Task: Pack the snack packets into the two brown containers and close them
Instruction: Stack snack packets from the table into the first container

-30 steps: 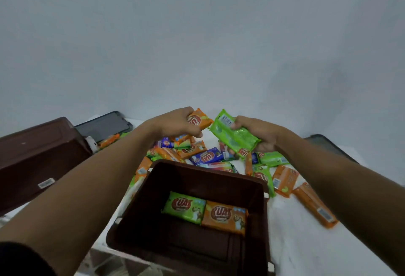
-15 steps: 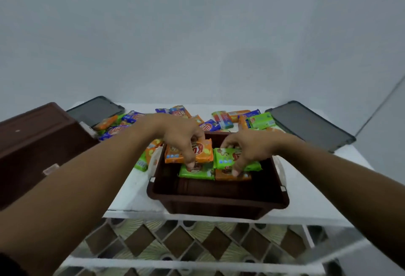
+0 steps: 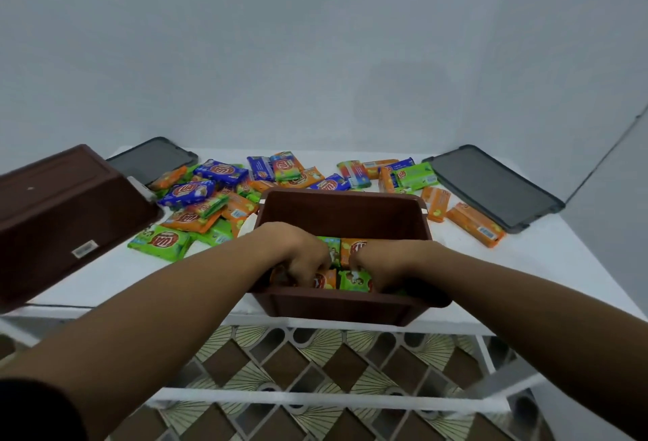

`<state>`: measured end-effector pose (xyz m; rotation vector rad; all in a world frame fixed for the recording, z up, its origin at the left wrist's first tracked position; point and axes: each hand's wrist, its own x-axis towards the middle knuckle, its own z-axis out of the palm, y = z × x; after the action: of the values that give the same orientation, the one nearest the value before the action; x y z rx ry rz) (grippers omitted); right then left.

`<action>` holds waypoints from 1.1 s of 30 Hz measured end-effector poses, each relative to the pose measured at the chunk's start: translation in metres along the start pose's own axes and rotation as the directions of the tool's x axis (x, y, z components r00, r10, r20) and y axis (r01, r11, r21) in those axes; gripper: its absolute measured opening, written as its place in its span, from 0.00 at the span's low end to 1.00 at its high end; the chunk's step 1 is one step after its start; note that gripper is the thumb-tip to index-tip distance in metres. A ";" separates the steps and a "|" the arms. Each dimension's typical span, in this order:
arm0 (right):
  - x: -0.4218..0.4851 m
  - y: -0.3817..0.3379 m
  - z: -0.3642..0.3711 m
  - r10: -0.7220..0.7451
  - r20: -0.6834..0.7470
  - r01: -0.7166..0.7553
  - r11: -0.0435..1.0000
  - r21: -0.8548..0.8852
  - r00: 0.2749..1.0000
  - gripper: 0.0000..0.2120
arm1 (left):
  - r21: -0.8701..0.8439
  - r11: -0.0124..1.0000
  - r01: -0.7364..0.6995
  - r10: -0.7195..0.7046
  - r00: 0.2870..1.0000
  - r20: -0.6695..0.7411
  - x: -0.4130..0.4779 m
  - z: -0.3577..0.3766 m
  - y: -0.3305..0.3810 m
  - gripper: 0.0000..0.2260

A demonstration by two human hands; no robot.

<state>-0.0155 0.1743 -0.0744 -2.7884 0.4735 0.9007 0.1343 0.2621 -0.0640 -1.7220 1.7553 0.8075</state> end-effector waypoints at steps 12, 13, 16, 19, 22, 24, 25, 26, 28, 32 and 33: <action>-0.002 0.020 -0.007 -0.052 0.045 0.041 0.975 0.218 0.998 0.22 | -0.231 0.972 -0.033 0.031 0.999 -0.014 0.004 -0.006 -0.007 0.21; -0.003 0.021 -0.008 -0.051 0.048 0.038 0.971 0.238 0.998 0.21 | -0.273 0.961 -0.039 0.038 0.999 -0.010 0.003 -0.006 -0.010 0.20; -0.003 0.022 -0.009 -0.066 0.076 0.044 0.965 0.260 0.995 0.20 | -0.328 0.944 -0.048 0.053 0.999 0.005 0.003 -0.006 -0.016 0.18; -0.004 0.023 -0.011 -0.064 0.118 0.023 0.949 0.316 0.991 0.22 | -0.388 0.920 -0.051 0.065 0.998 0.025 0.003 -0.004 -0.020 0.19; 0.000 0.024 -0.010 -0.052 0.144 -0.002 0.935 0.355 0.988 0.23 | -0.460 0.886 -0.052 0.071 0.997 0.026 0.004 0.001 -0.023 0.19; 0.000 0.025 -0.010 -0.049 0.155 -0.012 0.929 0.369 0.987 0.22 | -0.488 0.871 -0.055 0.076 0.997 0.023 0.004 0.003 -0.024 0.18; 0.000 0.024 -0.010 -0.055 0.159 -0.008 0.929 0.370 0.986 0.22 | -0.491 0.869 -0.059 0.080 0.997 0.022 0.004 0.004 -0.023 0.18; -0.001 0.024 -0.011 -0.062 0.158 0.000 0.930 0.367 0.986 0.21 | -0.489 0.870 -0.064 0.083 0.996 0.017 0.004 0.003 -0.024 0.17; -0.002 0.024 -0.013 -0.073 0.119 0.024 0.929 0.368 0.990 0.18 | -0.486 0.870 -0.085 0.091 0.996 -0.011 0.000 0.001 -0.025 0.16; -0.014 0.027 -0.029 -0.015 -0.171 0.093 0.883 0.460 0.985 0.09 | -0.428 0.876 -0.220 0.085 0.946 -0.314 -0.015 -0.014 -0.037 0.08; -0.019 0.029 -0.036 0.014 -0.270 0.120 0.872 0.474 0.963 0.08 | -0.456 0.851 -0.260 0.068 0.916 -0.395 -0.020 -0.019 -0.040 0.06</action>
<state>-0.0212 0.1426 -0.0361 -2.4352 0.5662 0.3239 0.1756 0.2616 -0.0381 -2.1935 2.0991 1.1621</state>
